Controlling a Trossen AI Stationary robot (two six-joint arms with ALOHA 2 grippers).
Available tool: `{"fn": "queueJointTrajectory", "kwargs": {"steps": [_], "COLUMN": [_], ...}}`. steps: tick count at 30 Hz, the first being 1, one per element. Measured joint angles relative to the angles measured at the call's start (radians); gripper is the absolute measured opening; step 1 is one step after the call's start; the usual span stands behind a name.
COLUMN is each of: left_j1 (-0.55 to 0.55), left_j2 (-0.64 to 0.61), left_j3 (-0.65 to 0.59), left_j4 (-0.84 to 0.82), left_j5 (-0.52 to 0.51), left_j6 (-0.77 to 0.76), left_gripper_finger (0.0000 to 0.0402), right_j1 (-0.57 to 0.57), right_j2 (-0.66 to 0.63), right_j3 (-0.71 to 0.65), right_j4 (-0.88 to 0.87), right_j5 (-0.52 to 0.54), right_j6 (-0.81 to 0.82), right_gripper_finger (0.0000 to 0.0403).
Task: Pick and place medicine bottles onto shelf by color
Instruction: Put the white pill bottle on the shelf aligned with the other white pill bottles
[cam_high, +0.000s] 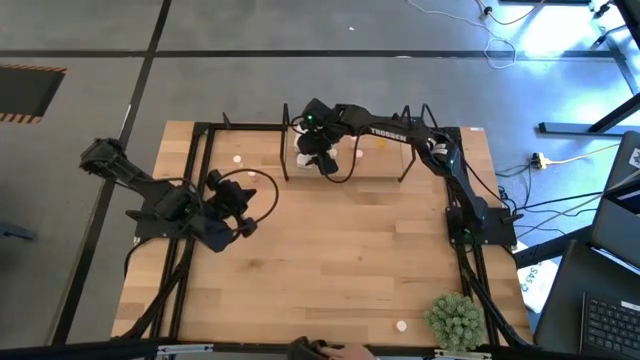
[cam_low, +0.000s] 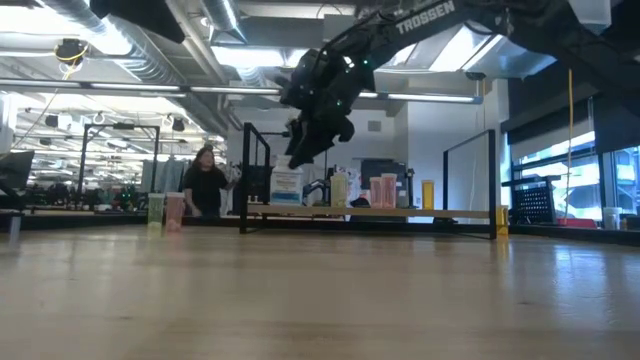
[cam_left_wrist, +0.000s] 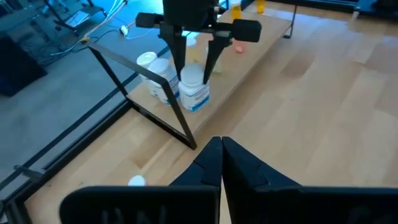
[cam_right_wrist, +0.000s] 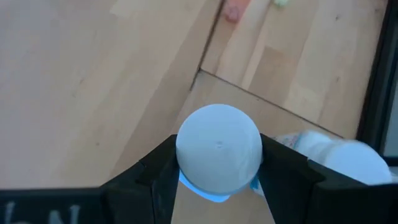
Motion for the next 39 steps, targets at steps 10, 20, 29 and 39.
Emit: {"fn": "queueJointTrajectory", "kwargs": {"steps": [10, 20, 29, 39], "left_j1": [0.038, 0.046, 0.046, 0.046], "left_j2": [0.0, 0.0, 0.0, 0.001], "left_j3": [0.0, 0.0, 0.0, 0.0], "left_j4": [0.0, 0.0, 0.001, 0.001], "left_j5": [0.002, 0.002, 0.002, 0.002], "left_j6": [0.0, 0.0, 0.0, 0.0], "left_gripper_finger": [0.0, 0.0, 0.0, 0.0], "right_j1": [-0.003, -0.003, -0.003, -0.003], "right_j2": [0.0, 0.0, 0.0, 0.017], "right_j3": [0.0, 0.0, 0.0, 0.003], "right_j4": [-0.001, 0.022, 0.03, 0.034], "right_j5": [-0.068, -0.077, -0.074, -0.078], "right_j6": [-0.04, -0.094, -0.111, -0.107], "right_gripper_finger": [0.019, 0.019, 0.019, 0.019]}}
